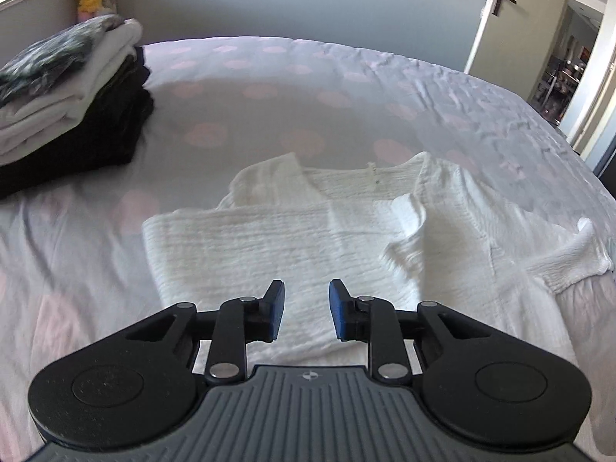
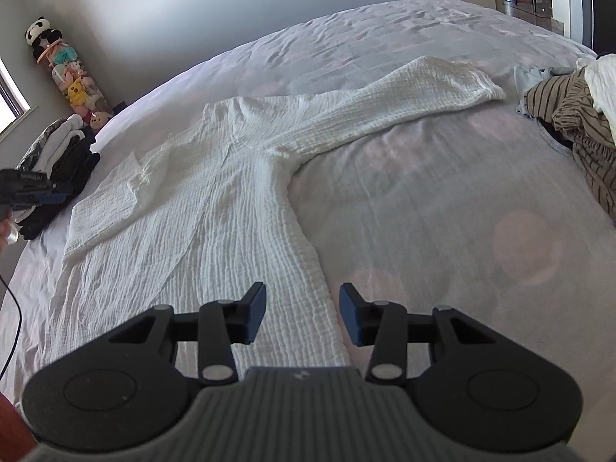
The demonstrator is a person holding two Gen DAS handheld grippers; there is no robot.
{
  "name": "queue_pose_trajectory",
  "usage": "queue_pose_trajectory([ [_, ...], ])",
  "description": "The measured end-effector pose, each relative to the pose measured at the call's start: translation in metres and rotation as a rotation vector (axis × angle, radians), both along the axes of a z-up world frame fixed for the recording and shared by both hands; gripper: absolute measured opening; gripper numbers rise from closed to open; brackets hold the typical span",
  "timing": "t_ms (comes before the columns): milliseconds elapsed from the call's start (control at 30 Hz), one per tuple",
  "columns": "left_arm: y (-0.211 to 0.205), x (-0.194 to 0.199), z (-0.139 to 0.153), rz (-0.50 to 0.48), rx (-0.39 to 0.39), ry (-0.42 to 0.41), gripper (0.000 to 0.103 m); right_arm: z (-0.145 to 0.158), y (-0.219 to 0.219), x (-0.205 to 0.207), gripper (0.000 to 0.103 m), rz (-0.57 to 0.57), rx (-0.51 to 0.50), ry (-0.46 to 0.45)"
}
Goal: Fold clothes
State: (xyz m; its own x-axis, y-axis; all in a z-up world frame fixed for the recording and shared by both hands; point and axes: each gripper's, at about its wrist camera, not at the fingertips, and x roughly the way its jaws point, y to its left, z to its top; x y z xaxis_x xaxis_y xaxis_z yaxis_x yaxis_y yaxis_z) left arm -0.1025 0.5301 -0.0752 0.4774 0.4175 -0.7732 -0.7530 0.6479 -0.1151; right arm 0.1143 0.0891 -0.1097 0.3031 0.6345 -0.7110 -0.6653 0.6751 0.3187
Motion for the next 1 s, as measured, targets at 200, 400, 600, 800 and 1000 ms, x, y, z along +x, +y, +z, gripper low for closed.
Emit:
queue_pose_trajectory([
  [200, -0.004, -0.051, -0.024, 0.148, 0.048, 0.034, 0.029, 0.003, 0.0, -0.002, 0.047, 0.004, -0.023, -0.006],
  [400, -0.008, -0.066, -0.051, 0.232, 0.058, 0.06, 0.029, 0.006, 0.003, 0.0, 0.047, -0.005, -0.063, 0.012],
  [600, 0.003, -0.064, -0.077, 0.295, 0.042, 0.247, 0.031, 0.023, 0.032, -0.009, 0.053, 0.034, -0.151, -0.076],
  [800, 0.009, -0.072, -0.073, 0.312, 0.046, 0.235, 0.031, 0.026, 0.12, -0.025, 0.054, 0.146, -0.222, -0.21],
  [1000, 0.012, -0.069, -0.065, 0.27, 0.095, 0.178, 0.032, 0.007, 0.234, -0.052, 0.045, 0.347, -0.301, -0.38],
])
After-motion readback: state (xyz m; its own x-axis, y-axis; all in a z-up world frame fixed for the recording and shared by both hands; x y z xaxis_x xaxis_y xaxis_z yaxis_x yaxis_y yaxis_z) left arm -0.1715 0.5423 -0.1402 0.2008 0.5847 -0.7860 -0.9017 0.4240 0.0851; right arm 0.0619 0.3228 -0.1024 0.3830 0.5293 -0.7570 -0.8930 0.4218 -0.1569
